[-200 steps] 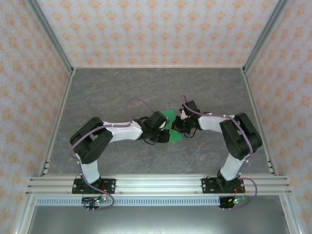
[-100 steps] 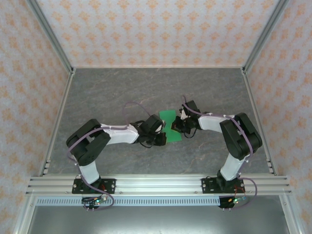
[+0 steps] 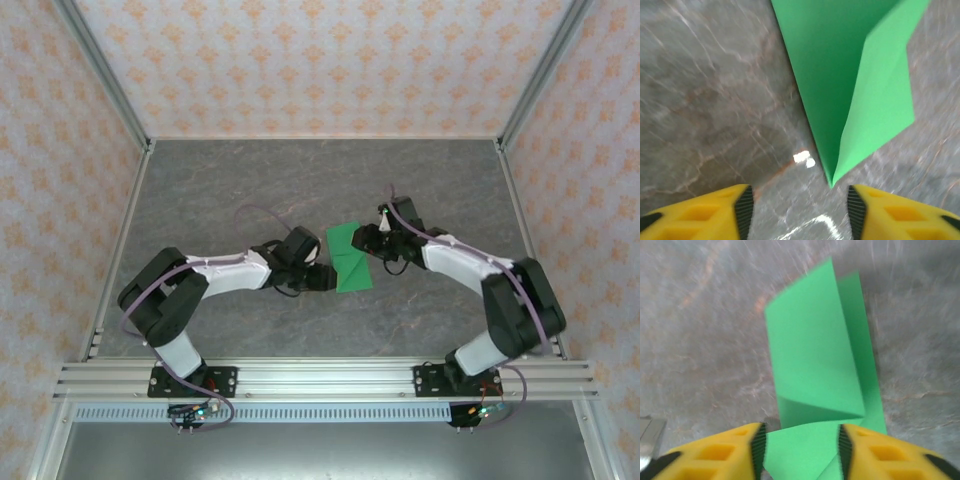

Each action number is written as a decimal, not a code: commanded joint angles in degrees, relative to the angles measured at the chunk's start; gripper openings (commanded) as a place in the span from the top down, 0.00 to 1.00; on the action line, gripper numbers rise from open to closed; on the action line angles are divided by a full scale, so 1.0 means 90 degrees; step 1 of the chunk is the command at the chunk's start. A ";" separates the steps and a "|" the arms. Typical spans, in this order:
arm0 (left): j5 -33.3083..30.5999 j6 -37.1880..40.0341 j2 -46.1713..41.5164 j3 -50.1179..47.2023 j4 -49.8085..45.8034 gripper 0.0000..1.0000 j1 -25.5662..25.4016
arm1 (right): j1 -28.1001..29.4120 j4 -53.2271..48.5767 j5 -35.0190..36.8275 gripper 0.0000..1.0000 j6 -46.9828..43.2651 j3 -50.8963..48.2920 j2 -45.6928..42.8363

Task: Fold a paper plane with a square sheet of paper (fold left side to right side)
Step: Fold the triangle a second time at the center of the table, then turn over the paper at the center of the table.

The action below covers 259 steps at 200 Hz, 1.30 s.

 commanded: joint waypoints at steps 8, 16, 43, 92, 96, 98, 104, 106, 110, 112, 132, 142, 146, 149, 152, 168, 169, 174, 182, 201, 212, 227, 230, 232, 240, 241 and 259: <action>-0.0062 -0.0161 0.0076 0.0533 0.0202 0.37 0.0166 | -0.0066 -0.0401 0.0820 0.41 -0.0184 -0.0367 -0.0727; -0.0060 -0.0202 0.0172 0.0586 0.0279 0.36 0.0213 | -0.0086 -0.0445 0.0831 0.37 -0.0192 -0.0467 -0.0857; 0.0075 -0.0318 0.0549 0.0744 0.0596 0.38 0.0378 | -0.0151 -0.0355 0.0524 0.28 -0.0123 -0.0796 -0.1188; 0.0215 -0.0344 0.0887 0.0944 0.0985 0.58 0.0488 | -0.0320 0.0362 -0.0625 0.29 0.0301 -0.1169 -0.1028; 0.0205 -0.0343 0.0880 0.0946 0.0988 0.61 0.0493 | -0.0340 0.0417 -0.0712 0.30 0.0329 -0.1184 -0.0993; 0.0200 -0.0336 0.0877 0.0946 0.0989 0.62 0.0493 | -0.0348 0.0455 -0.0752 0.31 0.0346 -0.1190 -0.0971; 0.0195 -0.0325 0.0856 0.0946 0.0993 0.66 0.0493 | -0.0374 0.0533 -0.0843 0.32 0.0383 -0.1191 -0.0894; 0.0194 -0.0319 0.0854 0.0949 0.0995 0.67 0.0500 | -0.0371 0.0552 -0.0875 0.32 0.0394 -0.1191 -0.0881; 0.0185 -0.0314 0.0847 0.0940 0.0990 0.70 0.0503 | -0.0380 0.0605 -0.0936 0.33 0.0409 -0.1185 -0.0816; 0.0185 -0.0314 0.0842 0.0937 0.0989 0.71 0.0503 | -0.0385 0.0614 -0.0967 0.33 0.0417 -0.1175 -0.0781; 0.0148 -0.0304 0.0787 0.0862 0.0992 0.84 0.0503 | -0.0384 0.0840 -0.1235 0.35 0.0516 -0.1116 -0.0452; 0.0137 -0.0304 0.0750 0.0825 0.0994 0.88 0.0503 | -0.0385 0.0989 -0.1352 0.36 0.0596 -0.1094 -0.0273; 0.0122 -0.0304 0.0737 0.0799 0.0997 0.89 0.0503 | -0.0379 0.1048 -0.1408 0.36 0.0633 -0.1088 -0.0211; 0.0117 -0.0304 0.0718 0.0785 0.0997 0.89 0.0498 | -0.0379 0.1108 -0.1437 0.36 0.0664 -0.1080 -0.0150; 0.0109 -0.0299 0.0704 0.0779 0.0993 0.89 0.0502 | -0.0386 0.1158 -0.1482 0.36 0.0694 -0.1070 -0.0103; 0.0055 -0.0285 0.0627 0.0711 0.0984 0.92 0.0503 | -0.0377 0.1345 -0.1606 0.36 0.0804 -0.1009 0.0147; 0.0046 -0.0285 0.0628 0.0706 0.0981 0.92 0.0503 | -0.0377 0.1352 -0.1614 0.36 0.0807 -0.1003 0.0163; 0.0025 -0.0280 0.0608 0.0688 0.0956 0.93 0.0504 | -0.0377 0.1388 -0.1630 0.36 0.0821 -0.0980 0.0230; 0.0001 -0.0257 0.0574 0.0677 0.0919 0.95 0.0503 | -0.0366 0.1408 -0.1633 0.37 0.0840 -0.0949 0.0324; -0.0038 -0.0231 0.0526 0.0633 0.0872 0.97 0.0503 | -0.0347 0.1516 -0.1648 0.37 0.0896 -0.0921 0.0452; -0.0058 -0.0226 0.0503 0.0601 0.0854 0.98 0.0503 | -0.0328 0.1599 -0.1664 0.37 0.0933 -0.0911 0.0522; -0.0097 -0.0216 0.0466 0.0568 0.0828 0.99 0.0505 | -0.0298 0.1671 -0.1697 0.37 0.0974 -0.0864 0.0647; -0.0107 -0.0216 0.0459 0.0561 0.0823 0.99 0.0515 | -0.0283 0.1687 -0.1704 0.37 0.0981 -0.0855 0.0676; -0.0108 -0.0216 0.0455 0.0557 0.0823 0.99 0.0508 | -0.0283 0.1703 -0.1708 0.37 0.0990 -0.0846 0.0689; -0.0127 -0.0216 0.0429 0.0536 0.0809 0.99 0.0503 | -0.0267 0.1746 -0.1732 0.38 0.1013 -0.0812 0.0752; -0.0132 -0.0216 0.0427 0.0526 0.0806 0.99 0.0503 | -0.0269 0.1748 -0.1730 0.38 0.1015 -0.0806 0.0763; -0.0155 -0.0207 0.0383 0.0463 0.0790 0.99 0.0504 | -0.0220 0.1827 -0.1756 0.41 0.1046 -0.0716 0.0913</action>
